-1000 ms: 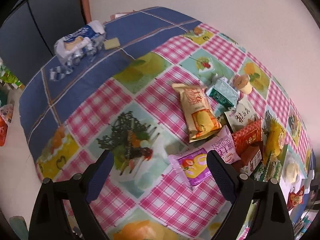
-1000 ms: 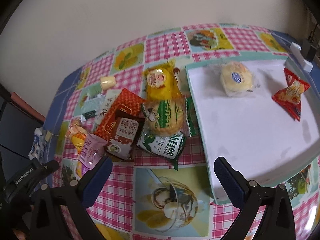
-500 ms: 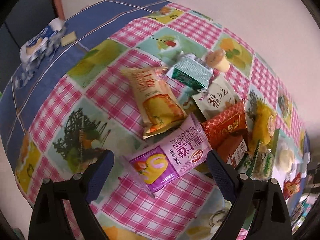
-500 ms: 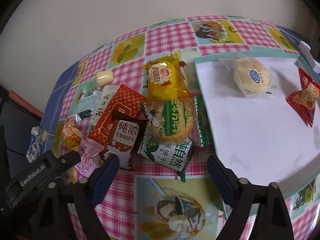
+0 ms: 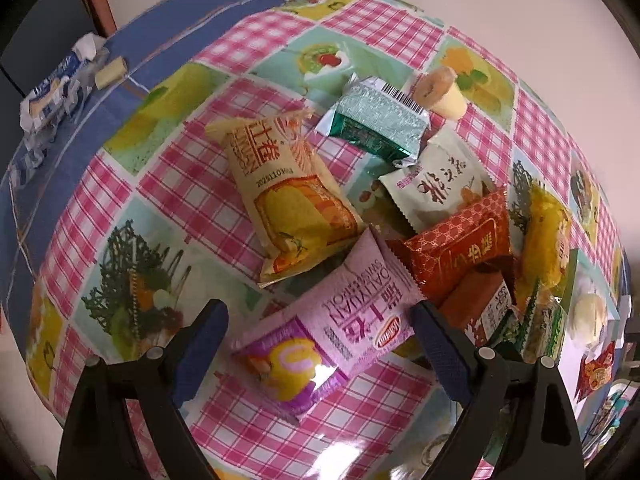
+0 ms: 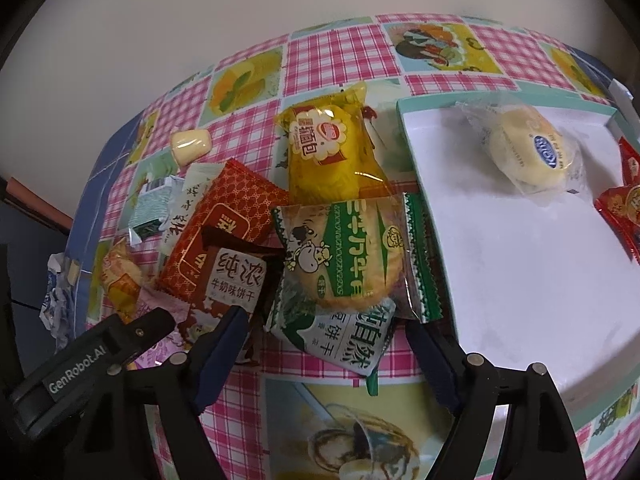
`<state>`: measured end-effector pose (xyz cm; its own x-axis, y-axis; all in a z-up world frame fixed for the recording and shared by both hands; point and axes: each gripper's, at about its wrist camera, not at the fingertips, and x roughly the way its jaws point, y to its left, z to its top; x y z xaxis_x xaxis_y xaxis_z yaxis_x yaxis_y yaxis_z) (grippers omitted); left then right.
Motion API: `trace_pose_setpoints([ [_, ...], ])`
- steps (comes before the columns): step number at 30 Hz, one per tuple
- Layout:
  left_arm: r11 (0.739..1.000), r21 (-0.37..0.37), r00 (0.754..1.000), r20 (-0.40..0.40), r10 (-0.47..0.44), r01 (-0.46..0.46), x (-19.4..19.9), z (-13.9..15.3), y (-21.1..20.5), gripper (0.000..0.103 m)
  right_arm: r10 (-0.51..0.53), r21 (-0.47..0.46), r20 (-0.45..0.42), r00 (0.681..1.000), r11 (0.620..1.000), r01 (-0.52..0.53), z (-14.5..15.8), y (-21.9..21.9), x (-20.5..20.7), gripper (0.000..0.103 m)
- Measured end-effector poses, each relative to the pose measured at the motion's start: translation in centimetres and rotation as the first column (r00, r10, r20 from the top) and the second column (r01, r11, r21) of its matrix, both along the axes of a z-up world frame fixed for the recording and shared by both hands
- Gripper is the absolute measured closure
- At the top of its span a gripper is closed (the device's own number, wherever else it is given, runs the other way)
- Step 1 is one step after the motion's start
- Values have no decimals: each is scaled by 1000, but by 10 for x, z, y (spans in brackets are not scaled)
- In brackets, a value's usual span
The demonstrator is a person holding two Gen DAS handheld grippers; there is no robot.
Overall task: Organize snacks
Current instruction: 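Grasp the pink Swiss roll pack with left tool while right tool grasps green biscuit pack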
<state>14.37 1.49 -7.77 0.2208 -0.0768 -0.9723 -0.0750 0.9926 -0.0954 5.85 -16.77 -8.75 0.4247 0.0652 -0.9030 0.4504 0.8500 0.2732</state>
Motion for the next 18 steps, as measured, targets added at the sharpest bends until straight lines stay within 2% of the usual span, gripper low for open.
trace_pose_setpoints([
  [6,999,-22,997,-67,36,-38,4,-18,5,9,14,-39,-16,1000,999,-14,-5,4,8,20],
  [18,999,-12,994,-99,38,-40,-9,-26,9,9,58,-164,-56,997,984,-66,-11,24,14,21],
])
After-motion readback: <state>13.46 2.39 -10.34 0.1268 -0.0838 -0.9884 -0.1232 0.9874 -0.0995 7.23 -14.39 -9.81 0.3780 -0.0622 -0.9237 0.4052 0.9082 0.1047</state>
